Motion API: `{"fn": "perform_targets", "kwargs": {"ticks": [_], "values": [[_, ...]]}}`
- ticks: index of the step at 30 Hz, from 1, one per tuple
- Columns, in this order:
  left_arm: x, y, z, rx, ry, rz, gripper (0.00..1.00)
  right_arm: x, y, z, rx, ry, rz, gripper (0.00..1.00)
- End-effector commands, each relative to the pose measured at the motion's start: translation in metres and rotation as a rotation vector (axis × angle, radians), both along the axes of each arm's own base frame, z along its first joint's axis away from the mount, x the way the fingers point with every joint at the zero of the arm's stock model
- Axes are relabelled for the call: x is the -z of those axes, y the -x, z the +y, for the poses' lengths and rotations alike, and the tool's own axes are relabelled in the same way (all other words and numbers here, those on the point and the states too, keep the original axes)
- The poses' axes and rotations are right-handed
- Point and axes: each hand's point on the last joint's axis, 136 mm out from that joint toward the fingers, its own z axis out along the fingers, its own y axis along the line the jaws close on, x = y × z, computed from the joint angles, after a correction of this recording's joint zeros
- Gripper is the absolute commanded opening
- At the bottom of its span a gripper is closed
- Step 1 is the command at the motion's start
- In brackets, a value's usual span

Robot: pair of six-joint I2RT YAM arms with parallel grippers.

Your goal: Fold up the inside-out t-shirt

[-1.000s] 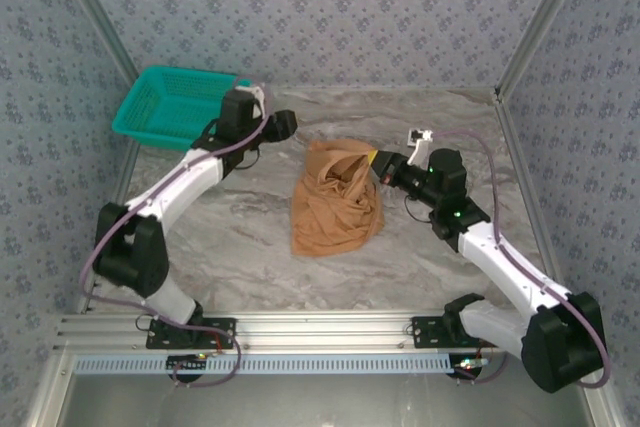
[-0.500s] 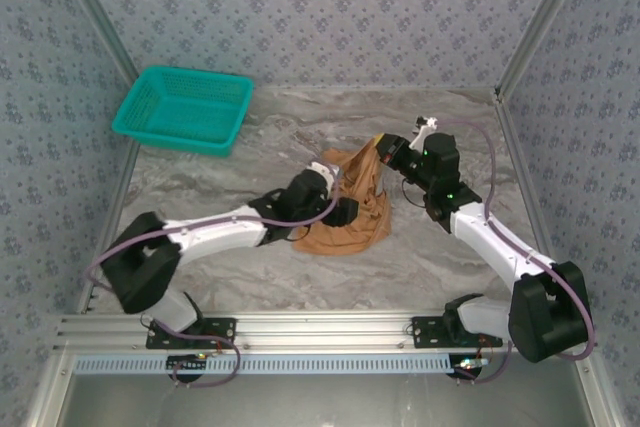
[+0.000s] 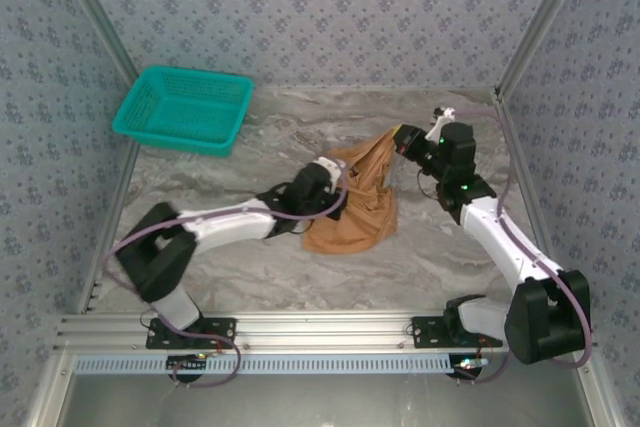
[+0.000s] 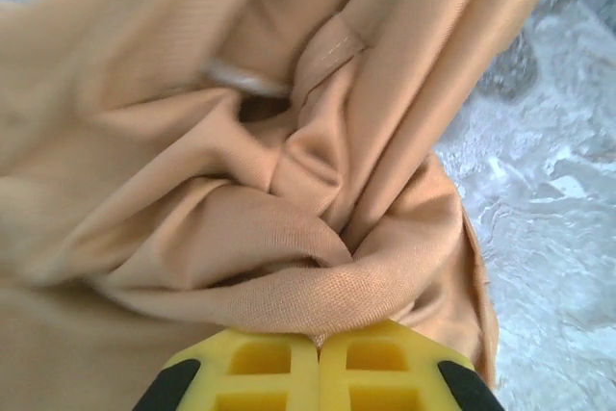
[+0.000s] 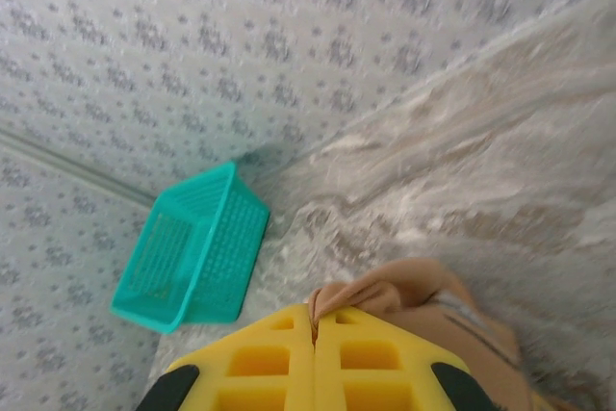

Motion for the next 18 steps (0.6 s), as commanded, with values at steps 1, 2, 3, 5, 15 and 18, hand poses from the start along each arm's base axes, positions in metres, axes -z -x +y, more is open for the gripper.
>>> {"fn": "perform_targets", "kwargs": {"ticks": [1, 2, 3, 5, 15, 18], "values": [[-0.093, -0.005, 0.051, -0.028, 0.122, -0.213, 0.0, -0.062, 0.008, -0.024, 0.045, 0.095, -0.15, 0.0], [-0.112, -0.006, 0.069, -0.051, 0.142, -0.257, 0.0, -0.075, 0.01, -0.029, 0.06, 0.126, -0.183, 0.0], [-0.127, -0.006, 0.085, -0.07, 0.152, -0.301, 0.0, -0.088, 0.012, -0.032, 0.071, 0.139, -0.213, 0.0], [-0.15, -0.009, 0.113, -0.122, 0.159, -0.369, 0.0, -0.107, 0.015, -0.039, 0.093, 0.148, -0.256, 0.0], [-0.209, -0.028, 0.161, -0.206, 0.174, -0.502, 0.0, -0.168, 0.01, -0.014, -0.025, 0.045, -0.396, 0.0], [-0.191, -0.039, 0.167, -0.241, 0.077, -0.466, 0.0, -0.163, 0.009, 0.01, -0.155, -0.061, -0.358, 0.0]]}}
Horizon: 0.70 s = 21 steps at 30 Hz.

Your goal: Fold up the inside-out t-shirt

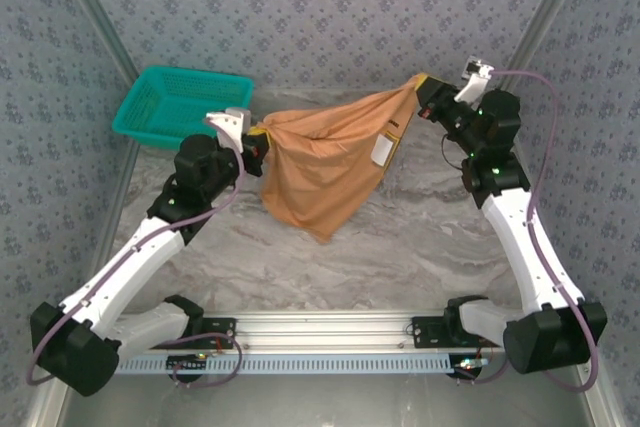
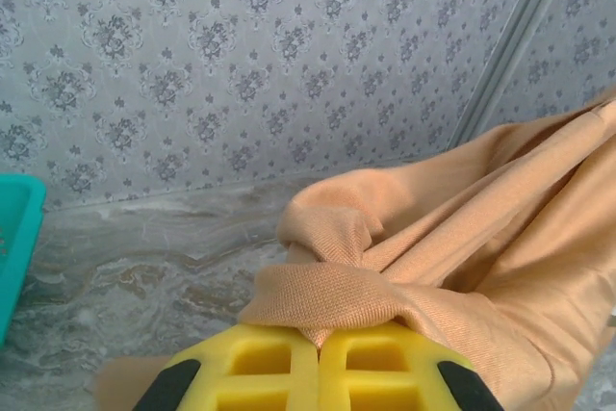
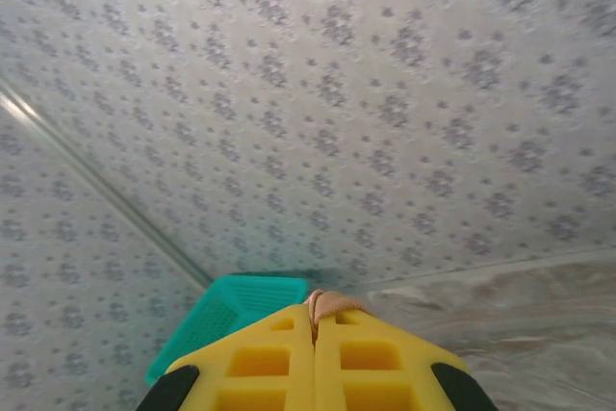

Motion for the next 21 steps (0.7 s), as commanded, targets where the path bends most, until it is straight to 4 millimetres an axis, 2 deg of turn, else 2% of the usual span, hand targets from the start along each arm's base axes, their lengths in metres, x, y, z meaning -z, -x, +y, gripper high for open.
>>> {"fn": "perform_targets", "kwargs": {"ticks": [1, 4, 6, 9, 11, 12, 13, 14, 15, 20, 21], "values": [[0.002, -0.008, 0.01, -0.047, -0.093, 0.004, 0.0, -0.013, 0.004, 0.023, -0.149, -0.083, -0.006, 0.0], [0.035, -0.005, 0.014, -0.066, -0.115, 0.086, 0.0, 0.019, 0.002, 0.018, -0.115, -0.055, 0.08, 0.0], [0.061, 0.006, 0.014, -0.044, -0.099, 0.152, 0.0, 0.05, 0.006, 0.013, -0.088, -0.003, 0.171, 0.0], [0.095, 0.027, 0.0, 0.061, -0.028, 0.238, 0.0, 0.11, 0.02, -0.003, -0.008, 0.088, 0.315, 0.0], [0.106, 0.032, -0.002, 0.067, 0.021, 0.264, 0.0, 0.135, 0.026, -0.012, 0.037, 0.111, 0.357, 0.0], [0.105, 0.03, 0.001, 0.043, 0.029, 0.26, 0.0, 0.14, 0.026, -0.011, 0.029, 0.111, 0.369, 0.0], [0.098, 0.025, 0.006, 0.011, 0.028, 0.245, 0.0, 0.136, 0.023, -0.009, 0.024, 0.103, 0.361, 0.0], [0.084, 0.018, 0.013, -0.032, 0.02, 0.217, 0.0, 0.124, 0.018, -0.004, 0.001, 0.098, 0.323, 0.0], [0.063, 0.008, 0.023, -0.087, 0.019, 0.18, 0.0, 0.11, 0.014, 0.005, -0.027, 0.069, 0.28, 0.0], [-0.064, -0.021, 0.066, -0.24, 0.039, -0.043, 0.0, 0.017, -0.002, 0.041, -0.1, -0.048, 0.075, 0.0], [-0.087, -0.024, 0.074, -0.26, 0.029, -0.077, 0.0, 0.007, -0.003, 0.046, -0.108, -0.059, 0.055, 0.0]]}}
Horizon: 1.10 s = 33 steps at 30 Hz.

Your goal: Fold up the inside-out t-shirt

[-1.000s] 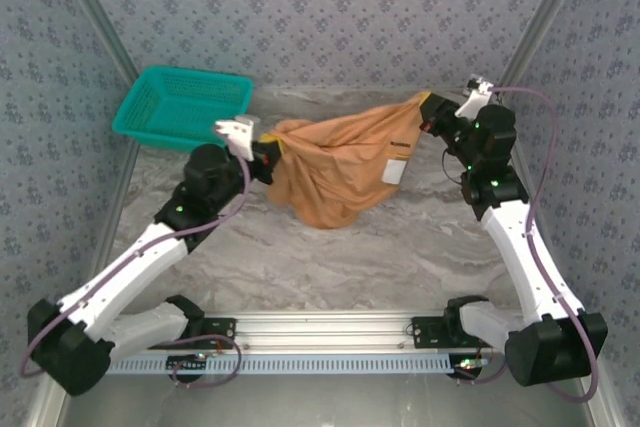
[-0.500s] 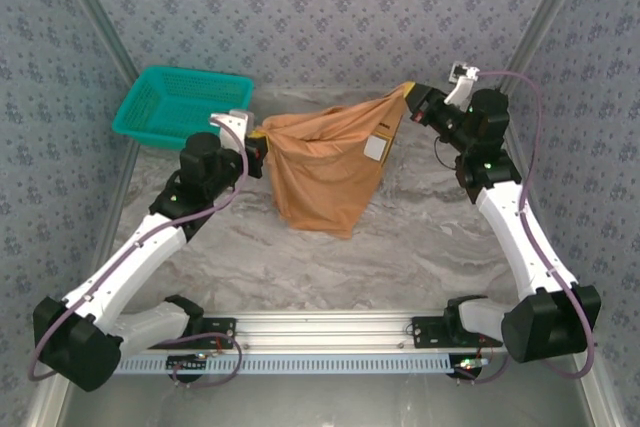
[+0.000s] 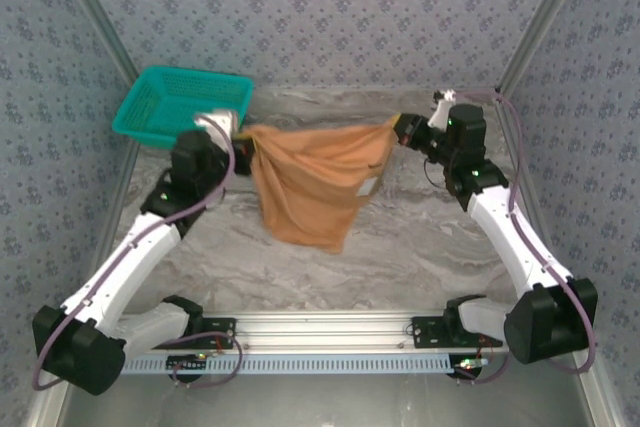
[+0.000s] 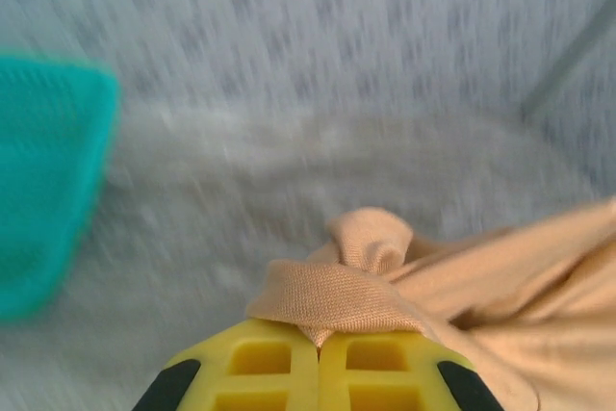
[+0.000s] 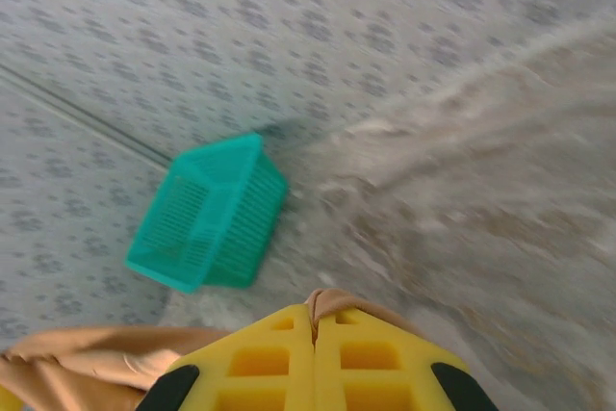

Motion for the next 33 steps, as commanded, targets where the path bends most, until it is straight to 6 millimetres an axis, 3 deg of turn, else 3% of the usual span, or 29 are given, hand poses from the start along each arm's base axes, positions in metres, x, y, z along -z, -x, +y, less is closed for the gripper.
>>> {"fn": "perform_targets", "kwargs": {"ticks": [1, 4, 7, 10, 15, 18, 19, 22, 26, 30, 33], "values": [[-0.11, -0.009, 0.036, -0.124, -0.016, -0.232, 0.0, -0.11, -0.001, 0.014, -0.012, -0.113, -0.276, 0.0], [-0.146, -0.01, 0.034, -0.094, -0.066, -0.277, 0.0, -0.129, 0.002, 0.015, 0.003, -0.138, -0.321, 0.0], [-0.143, -0.005, 0.01, 0.049, -0.064, -0.251, 0.0, -0.107, 0.006, 0.004, 0.051, -0.11, -0.26, 0.0], [-0.101, 0.002, -0.02, 0.186, -0.044, -0.162, 0.0, -0.034, 0.011, -0.02, 0.134, -0.016, -0.087, 0.0], [0.01, 0.021, -0.079, 0.396, -0.001, 0.051, 0.0, 0.102, 0.059, -0.067, 0.275, 0.187, 0.223, 0.0], [0.07, 0.019, -0.094, 0.422, -0.016, 0.168, 0.0, 0.16, 0.082, -0.095, 0.33, 0.338, 0.344, 0.15], [0.083, 0.017, -0.098, 0.429, -0.017, 0.201, 0.0, 0.162, 0.08, -0.101, 0.349, 0.38, 0.337, 0.21], [0.105, 0.014, -0.11, 0.475, -0.03, 0.27, 0.0, 0.152, 0.077, -0.073, 0.213, 0.448, 0.234, 0.38], [0.115, 0.013, -0.115, 0.49, -0.036, 0.293, 0.0, 0.14, 0.078, 0.008, -0.13, 0.445, 0.064, 0.48], [0.114, 0.014, -0.115, 0.494, -0.04, 0.29, 0.0, 0.157, 0.091, 0.081, -0.4, 0.541, 0.002, 0.54], [0.112, 0.015, -0.113, 0.492, -0.044, 0.285, 0.0, 0.176, 0.088, 0.108, -0.48, 0.575, 0.007, 0.61]]}}
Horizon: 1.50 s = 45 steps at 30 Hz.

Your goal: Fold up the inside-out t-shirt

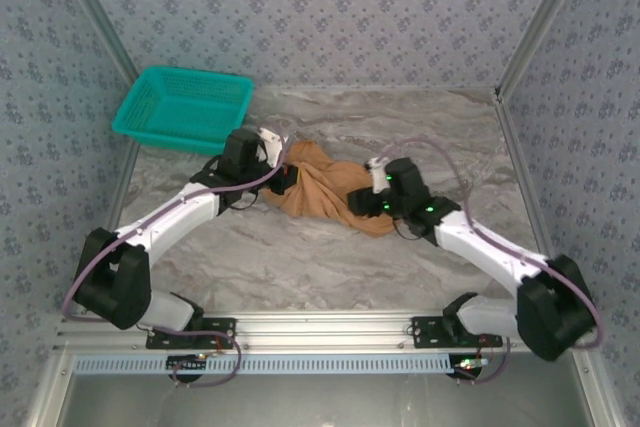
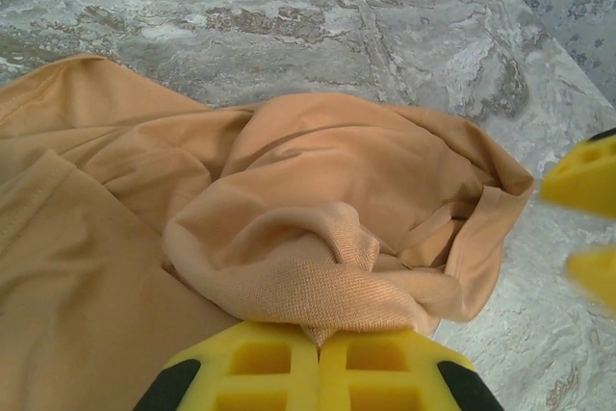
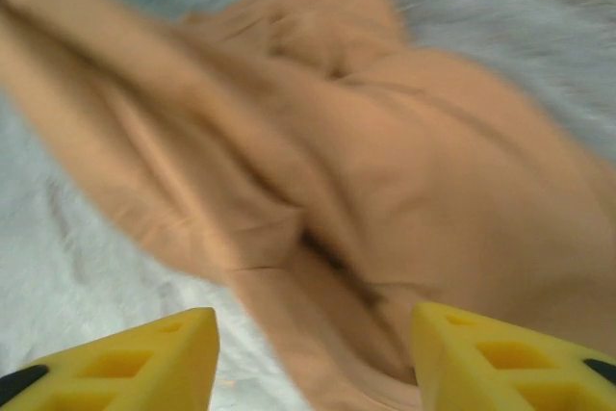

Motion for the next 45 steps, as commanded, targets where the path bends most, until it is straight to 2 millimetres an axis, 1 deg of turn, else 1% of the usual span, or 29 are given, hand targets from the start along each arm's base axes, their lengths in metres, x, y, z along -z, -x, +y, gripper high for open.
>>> {"fn": "perform_targets", "kwargs": {"ticks": [1, 3, 4, 5, 8, 10, 12, 13, 15, 17, 18, 19, 20, 21, 22, 23, 24, 25, 27, 29, 31, 33, 34, 37, 38, 40, 41, 43, 45], "values": [[-0.034, -0.001, -0.009, 0.033, 0.054, -0.08, 0.0, -0.004, -0.007, 0.03, -0.147, 0.013, -0.074, 0.61], [-0.034, 0.0, -0.008, 0.031, 0.05, -0.08, 0.0, 0.002, -0.013, 0.04, -0.178, 0.009, -0.069, 0.6], [-0.034, 0.0, -0.007, 0.03, 0.049, -0.082, 0.0, 0.007, -0.015, 0.043, -0.186, 0.011, -0.054, 0.58], [-0.034, 0.0, -0.007, 0.029, 0.049, -0.084, 0.0, 0.014, -0.017, 0.045, -0.187, 0.02, -0.033, 0.53], [-0.036, 0.001, -0.006, 0.027, 0.052, -0.089, 0.0, 0.027, -0.031, 0.042, -0.154, 0.052, -0.022, 0.37], [-0.036, 0.002, -0.004, 0.023, 0.051, -0.093, 0.0, 0.027, -0.038, 0.041, -0.157, 0.038, -0.016, 0.28], [-0.036, 0.002, -0.002, 0.014, 0.044, -0.098, 0.0, 0.023, -0.043, 0.038, -0.149, 0.018, -0.003, 0.05], [-0.034, 0.002, 0.0, 0.005, 0.033, -0.095, 0.0, 0.017, -0.043, 0.033, -0.144, 0.0, 0.007, 0.0], [-0.025, -0.001, 0.009, -0.043, -0.014, -0.077, 0.0, 0.0, -0.034, 0.014, -0.12, -0.075, 0.055, 0.0], [-0.004, -0.012, 0.032, -0.176, -0.122, -0.039, 0.09, -0.022, -0.016, 0.0, -0.115, -0.247, 0.125, 0.0], [0.01, -0.019, 0.047, -0.26, -0.199, -0.002, 0.16, -0.029, -0.007, -0.006, -0.107, -0.334, 0.164, 0.0], [0.021, -0.024, 0.059, -0.323, -0.268, 0.033, 0.2, -0.037, 0.001, -0.005, -0.115, -0.413, 0.191, 0.0], [0.028, -0.026, 0.064, -0.344, -0.312, 0.057, 0.24, -0.038, 0.008, -0.004, -0.119, -0.455, 0.216, 0.0], [0.033, -0.027, 0.067, -0.368, -0.342, 0.067, 0.29, -0.039, 0.012, -0.001, -0.11, -0.499, 0.244, 0.0], [0.032, -0.025, 0.068, -0.386, -0.354, 0.06, 0.33, -0.042, 0.014, 0.003, -0.112, -0.541, 0.261, 0.0], [0.028, -0.019, 0.065, -0.389, -0.344, 0.044, 0.38, -0.044, 0.013, 0.006, -0.105, -0.577, 0.276, 0.0], [0.022, -0.01, 0.061, -0.389, -0.32, 0.023, 0.45, -0.046, 0.01, 0.007, -0.089, -0.611, 0.29, 0.0], [0.016, 0.002, 0.056, -0.391, -0.277, 0.01, 0.51, -0.046, 0.008, 0.008, -0.077, -0.631, 0.3, 0.0], [0.007, 0.027, 0.043, -0.371, -0.159, 0.02, 0.6, -0.046, 0.002, 0.008, -0.06, -0.649, 0.305, 0.0], [0.008, 0.049, 0.023, -0.33, -0.034, 0.08, 0.66, -0.044, -0.002, 0.01, -0.05, -0.661, 0.31, 0.0], [0.023, 0.063, 0.005, -0.311, 0.01, 0.149, 0.67, -0.042, -0.004, 0.011, -0.048, -0.675, 0.32, 0.0], [0.042, 0.068, -0.011, -0.295, -0.005, 0.198, 0.68, -0.038, -0.008, 0.008, -0.031, -0.679, 0.325, 0.0], [0.052, 0.066, -0.019, -0.293, -0.014, 0.218, 0.68, -0.037, -0.009, 0.007, -0.026, -0.681, 0.323, 0.0], [0.066, 0.053, -0.046, -0.266, -0.007, 0.24, 0.7, -0.036, -0.01, 0.006, -0.022, -0.684, 0.317, 0.0], [0.07, 0.048, -0.051, -0.262, -0.018, 0.244, 0.7, -0.036, -0.011, 0.006, -0.019, -0.683, 0.316, 0.0], [0.081, 0.039, -0.059, -0.266, -0.055, 0.242, 0.66, -0.035, -0.011, 0.003, -0.01, -0.684, 0.312, 0.0], [0.087, 0.036, -0.059, -0.273, -0.083, 0.242, 0.61, -0.035, -0.012, 0.001, -0.002, -0.686, 0.313, 0.0], [0.093, 0.031, -0.06, -0.271, -0.099, 0.23, 0.48, -0.038, -0.016, -0.005, 0.029, -0.695, 0.307, 0.0], [0.091, 0.028, -0.065, -0.238, -0.056, 0.218, 0.28, -0.036, -0.022, -0.021, 0.097, -0.66, 0.295, 0.0]]}}
